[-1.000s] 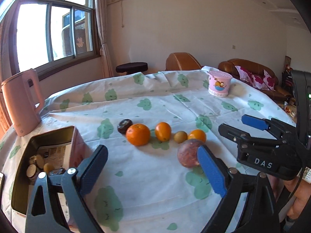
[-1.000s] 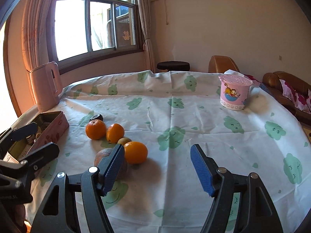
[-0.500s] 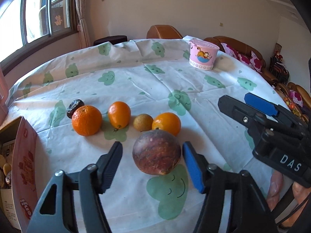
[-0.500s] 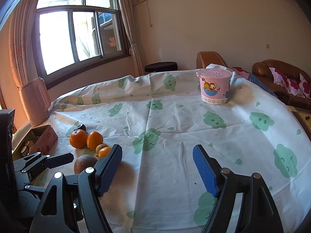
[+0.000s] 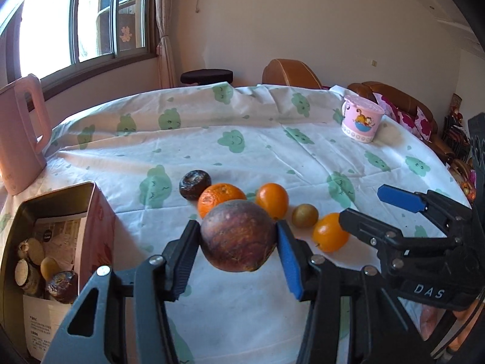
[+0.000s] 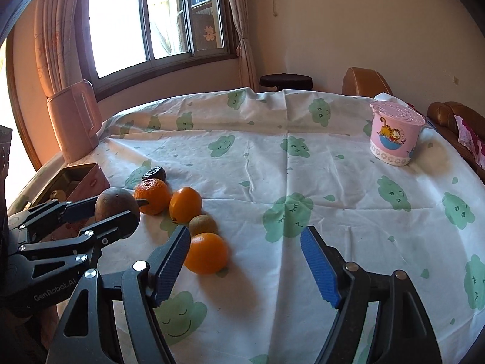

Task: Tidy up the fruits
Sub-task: 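Grasp the large brown round fruit with the left tool while the right tool grasps an orange, then lift the brown fruit with the left tool while the right tool lifts the orange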

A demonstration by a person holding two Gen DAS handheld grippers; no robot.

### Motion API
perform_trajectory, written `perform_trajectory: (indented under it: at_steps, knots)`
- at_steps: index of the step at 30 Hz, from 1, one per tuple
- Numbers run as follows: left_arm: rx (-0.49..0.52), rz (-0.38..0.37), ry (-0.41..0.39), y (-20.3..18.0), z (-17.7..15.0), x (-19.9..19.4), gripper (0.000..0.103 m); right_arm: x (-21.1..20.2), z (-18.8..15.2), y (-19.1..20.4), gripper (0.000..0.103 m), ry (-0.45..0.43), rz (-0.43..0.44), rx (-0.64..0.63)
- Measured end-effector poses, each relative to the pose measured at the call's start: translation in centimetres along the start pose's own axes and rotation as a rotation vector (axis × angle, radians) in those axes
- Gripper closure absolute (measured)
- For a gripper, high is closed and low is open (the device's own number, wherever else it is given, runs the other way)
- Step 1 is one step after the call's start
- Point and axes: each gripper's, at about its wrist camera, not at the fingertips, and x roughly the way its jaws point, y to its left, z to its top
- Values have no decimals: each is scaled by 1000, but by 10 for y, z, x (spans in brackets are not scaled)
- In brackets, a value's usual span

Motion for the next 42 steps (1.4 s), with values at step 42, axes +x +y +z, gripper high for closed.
perform_trajectory:
  at_steps: [42]
  knots:
    - [-36, 28, -98, 11, -7, -17, 51, -1, 0, 28, 61, -17, 62, -108]
